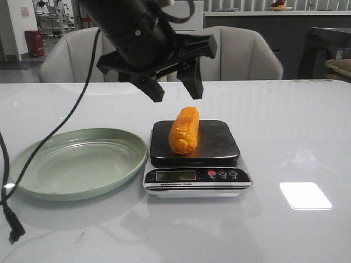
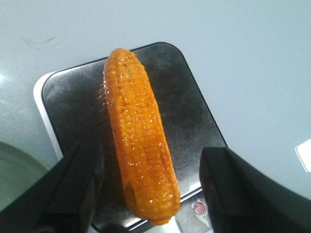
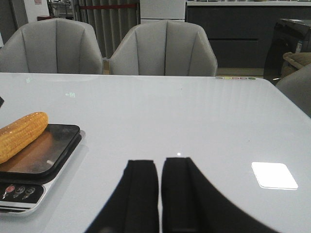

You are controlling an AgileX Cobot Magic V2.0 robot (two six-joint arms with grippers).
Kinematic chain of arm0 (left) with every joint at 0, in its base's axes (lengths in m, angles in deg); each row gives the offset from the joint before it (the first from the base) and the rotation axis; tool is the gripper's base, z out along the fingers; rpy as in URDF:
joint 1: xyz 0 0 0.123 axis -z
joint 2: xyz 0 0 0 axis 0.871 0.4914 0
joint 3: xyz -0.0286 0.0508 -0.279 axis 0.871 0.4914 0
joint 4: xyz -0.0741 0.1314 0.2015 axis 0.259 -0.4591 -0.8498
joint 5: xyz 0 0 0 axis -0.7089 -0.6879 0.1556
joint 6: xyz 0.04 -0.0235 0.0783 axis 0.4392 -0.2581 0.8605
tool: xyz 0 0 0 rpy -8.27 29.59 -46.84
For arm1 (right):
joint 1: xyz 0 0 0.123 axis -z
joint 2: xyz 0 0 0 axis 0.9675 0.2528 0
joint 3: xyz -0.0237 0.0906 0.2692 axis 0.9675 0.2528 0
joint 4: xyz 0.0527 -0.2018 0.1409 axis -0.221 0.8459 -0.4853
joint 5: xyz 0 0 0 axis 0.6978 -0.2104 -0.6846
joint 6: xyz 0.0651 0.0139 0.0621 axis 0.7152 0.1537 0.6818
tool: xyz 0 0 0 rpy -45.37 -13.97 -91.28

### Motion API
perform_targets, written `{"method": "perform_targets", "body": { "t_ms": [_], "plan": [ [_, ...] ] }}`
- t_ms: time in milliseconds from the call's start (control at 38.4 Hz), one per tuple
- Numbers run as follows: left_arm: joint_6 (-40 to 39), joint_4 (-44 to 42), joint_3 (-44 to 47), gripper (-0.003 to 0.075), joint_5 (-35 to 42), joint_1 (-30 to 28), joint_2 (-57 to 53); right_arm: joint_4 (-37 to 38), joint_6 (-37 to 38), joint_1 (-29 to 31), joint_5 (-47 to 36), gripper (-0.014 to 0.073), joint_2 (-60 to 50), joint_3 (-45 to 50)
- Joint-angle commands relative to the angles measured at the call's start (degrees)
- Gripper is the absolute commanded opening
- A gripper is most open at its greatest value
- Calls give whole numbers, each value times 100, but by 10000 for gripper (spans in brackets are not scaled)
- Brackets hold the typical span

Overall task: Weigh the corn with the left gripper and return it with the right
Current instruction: 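Open the left gripper to release the corn onto the scale, then raise the left gripper away from the scale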

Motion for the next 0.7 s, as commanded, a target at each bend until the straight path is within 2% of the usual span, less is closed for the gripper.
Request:
{"method": "perform_targets", "body": {
  "t_ms": [0,678],
  "plan": [
    [13,-106,17,479,114,-68,-613,70,-43,-11,-474,196,-110,55],
    [13,-506,2868,479,388,-1094,-4208,70,-43,-11,-474,196,-110,55]
  ]
}}
